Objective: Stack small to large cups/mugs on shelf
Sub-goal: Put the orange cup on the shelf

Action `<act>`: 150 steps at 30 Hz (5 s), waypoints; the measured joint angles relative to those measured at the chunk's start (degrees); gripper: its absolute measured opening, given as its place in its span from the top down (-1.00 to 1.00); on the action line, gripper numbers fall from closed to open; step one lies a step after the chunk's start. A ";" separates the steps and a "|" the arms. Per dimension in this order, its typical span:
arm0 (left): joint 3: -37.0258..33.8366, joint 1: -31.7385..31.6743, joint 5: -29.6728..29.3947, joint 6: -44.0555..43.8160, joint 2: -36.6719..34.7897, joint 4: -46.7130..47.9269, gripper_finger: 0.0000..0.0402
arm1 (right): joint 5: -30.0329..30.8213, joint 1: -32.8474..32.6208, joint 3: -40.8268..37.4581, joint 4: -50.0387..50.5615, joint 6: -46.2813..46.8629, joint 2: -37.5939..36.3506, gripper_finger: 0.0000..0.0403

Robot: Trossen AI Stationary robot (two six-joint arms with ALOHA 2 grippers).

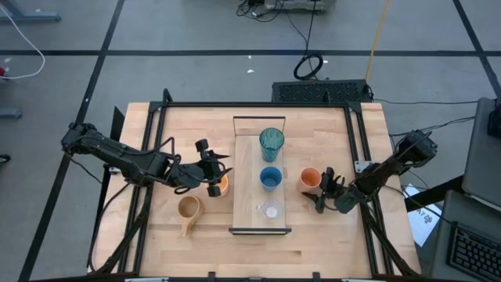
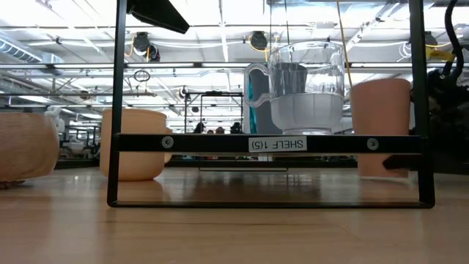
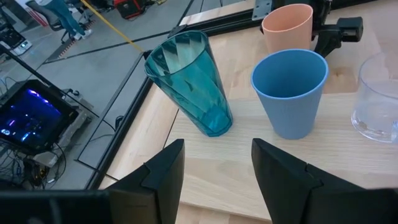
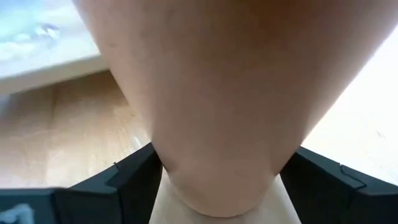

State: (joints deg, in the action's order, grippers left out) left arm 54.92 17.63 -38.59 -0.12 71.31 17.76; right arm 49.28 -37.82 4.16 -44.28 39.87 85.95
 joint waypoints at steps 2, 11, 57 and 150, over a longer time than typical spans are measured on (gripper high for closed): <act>-0.01 0.00 0.00 -0.01 0.00 -0.01 0.06 | -0.02 0.00 0.00 -1.94 -1.78 -0.05 -0.41; -0.01 0.01 -0.01 0.26 0.00 -0.10 0.06 | -0.07 0.00 0.76 -8.27 -9.21 -3.27 -0.39; 0.00 -0.68 7.54 15.29 0.00 -17.36 0.06 | -18.36 17.13 49.05 75.04 -14.25 -28.37 -0.38; 41.18 -15.37 39.47 53.74 27.09 9.95 0.51 | -31.81 27.34 49.05 66.73 -26.25 -22.84 -0.38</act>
State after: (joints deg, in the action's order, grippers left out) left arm 96.09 2.26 0.89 53.62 98.40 27.71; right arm 17.47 -10.48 53.21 22.45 13.62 63.11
